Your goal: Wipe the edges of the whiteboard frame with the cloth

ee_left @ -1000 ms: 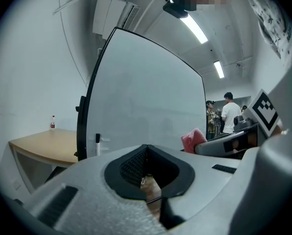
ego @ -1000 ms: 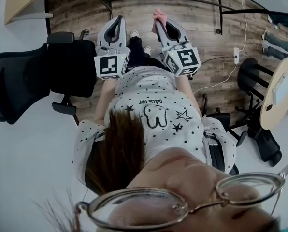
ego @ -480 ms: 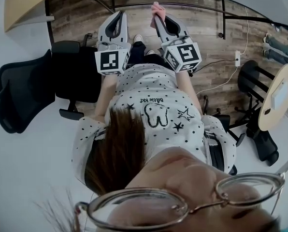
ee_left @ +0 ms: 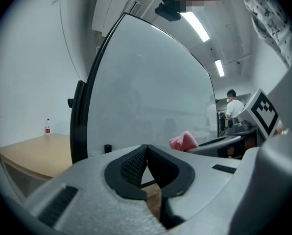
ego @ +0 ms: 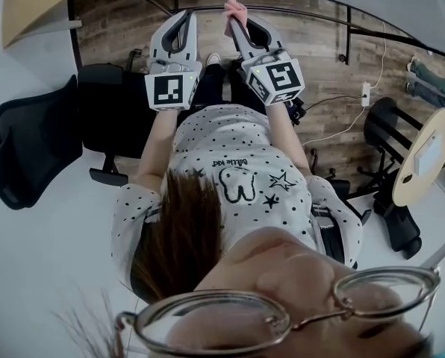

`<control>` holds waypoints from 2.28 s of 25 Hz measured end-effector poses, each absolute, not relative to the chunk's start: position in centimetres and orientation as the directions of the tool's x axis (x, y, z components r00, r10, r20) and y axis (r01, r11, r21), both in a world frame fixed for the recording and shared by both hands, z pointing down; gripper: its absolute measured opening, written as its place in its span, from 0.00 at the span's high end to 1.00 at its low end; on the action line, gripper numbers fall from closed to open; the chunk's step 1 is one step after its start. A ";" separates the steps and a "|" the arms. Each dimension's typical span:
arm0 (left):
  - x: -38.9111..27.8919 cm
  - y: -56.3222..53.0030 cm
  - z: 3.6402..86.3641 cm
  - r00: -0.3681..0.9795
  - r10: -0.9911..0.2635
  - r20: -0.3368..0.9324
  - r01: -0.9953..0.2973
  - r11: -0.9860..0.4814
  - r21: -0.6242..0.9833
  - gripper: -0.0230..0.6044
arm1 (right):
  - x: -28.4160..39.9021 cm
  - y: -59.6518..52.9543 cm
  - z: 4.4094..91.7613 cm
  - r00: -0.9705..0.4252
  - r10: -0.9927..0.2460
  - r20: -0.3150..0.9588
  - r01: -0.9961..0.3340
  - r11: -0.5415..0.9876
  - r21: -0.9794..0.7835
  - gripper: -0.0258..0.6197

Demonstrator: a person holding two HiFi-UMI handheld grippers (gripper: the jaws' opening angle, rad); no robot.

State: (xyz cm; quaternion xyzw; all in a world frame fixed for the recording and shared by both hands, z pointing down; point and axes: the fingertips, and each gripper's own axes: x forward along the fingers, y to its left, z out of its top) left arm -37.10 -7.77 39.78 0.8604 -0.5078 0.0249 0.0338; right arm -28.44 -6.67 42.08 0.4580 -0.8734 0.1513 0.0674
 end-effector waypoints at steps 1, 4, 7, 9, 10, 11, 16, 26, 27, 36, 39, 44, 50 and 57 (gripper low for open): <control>-37.2 -8.4 40.2 0.475 -0.876 0.078 -0.880 -0.475 0.031 0.94 | -28.9 -7.4 42.9 -0.586 -0.769 0.254 -0.810 0.551 -0.199 0.90; -38.5 -9.2 41.0 0.437 -0.895 0.089 -0.899 -0.436 0.033 0.94 | -30.8 -9.0 45.2 -0.627 -0.736 0.256 -0.779 0.597 -0.192 0.90; -40.2 -9.0 40.9 0.389 -0.916 0.102 -0.921 -0.386 0.045 0.94 | -32.7 -10.0 46.7 -0.650 -0.716 0.256 -0.760 0.618 -0.201 0.90; -40.9 -8.6 41.0 0.366 -0.925 0.101 -0.931 -0.363 0.044 0.94 | -33.5 -10.4 47.2 -0.658 -0.711 0.250 -0.753 0.626 -0.203 0.90; -41.1 -8.5 41.1 0.356 -0.929 0.100 -0.934 -0.353 0.049 0.94 | -33.8 -10.7 47.5 -0.659 -0.709 0.250 -0.752 0.630 -0.196 0.90; -41.3 -8.4 41.2 0.347 -0.933 0.099 -0.938 -0.343 0.055 0.94 | -34.0 -10.9 47.7 -0.660 -0.708 0.251 -0.751 0.634 -0.186 0.90; -42.1 -8.3 41.0 0.308 -0.946 0.105 -0.951 -0.301 0.075 0.94 | -35.6 -12.0 50.0 -0.677 -0.683 0.275 -0.733 0.659 -0.168 0.90; -43.8 -8.2 41.9 0.268 -0.953 0.139 -0.962 -0.257 0.095 0.94 | -37.8 -14.5 54.6 -0.682 -0.647 0.340 -0.721 0.674 -0.163 0.90; -43.9 -8.3 42.1 0.267 -0.953 0.142 -0.962 -0.255 0.096 0.94 | -37.8 -14.8 54.9 -0.681 -0.648 0.341 -0.723 0.670 -0.168 0.90; -44.0 -9.1 42.5 0.277 -0.951 0.142 -0.958 -0.261 0.117 0.94 | -38.5 -16.0 56.4 -0.644 -0.677 0.357 -0.758 0.628 -0.177 0.90; -43.8 -9.3 42.4 0.282 -0.949 0.138 -0.956 -0.267 0.119 0.94 | -38.2 -16.5 56.4 -0.627 -0.691 0.360 -0.774 0.606 -0.185 0.90; -43.5 -9.5 42.4 0.289 -0.948 0.136 -0.954 -0.274 0.122 0.94 | -37.7 -16.9 56.7 -0.616 -0.699 0.363 -0.783 0.593 -0.185 0.90; -43.4 -9.7 42.3 0.292 -0.947 0.134 -0.953 -0.277 0.121 0.94 | -37.4 -17.3 56.8 -0.601 -0.710 0.368 -0.793 0.586 -0.165 0.90; -43.0 -9.7 42.4 0.305 -0.943 0.132 -0.949 -0.290 0.122 0.94 | -37.1 -17.2 57.0 -0.590 -0.714 0.376 -0.798 0.587 -0.137 0.90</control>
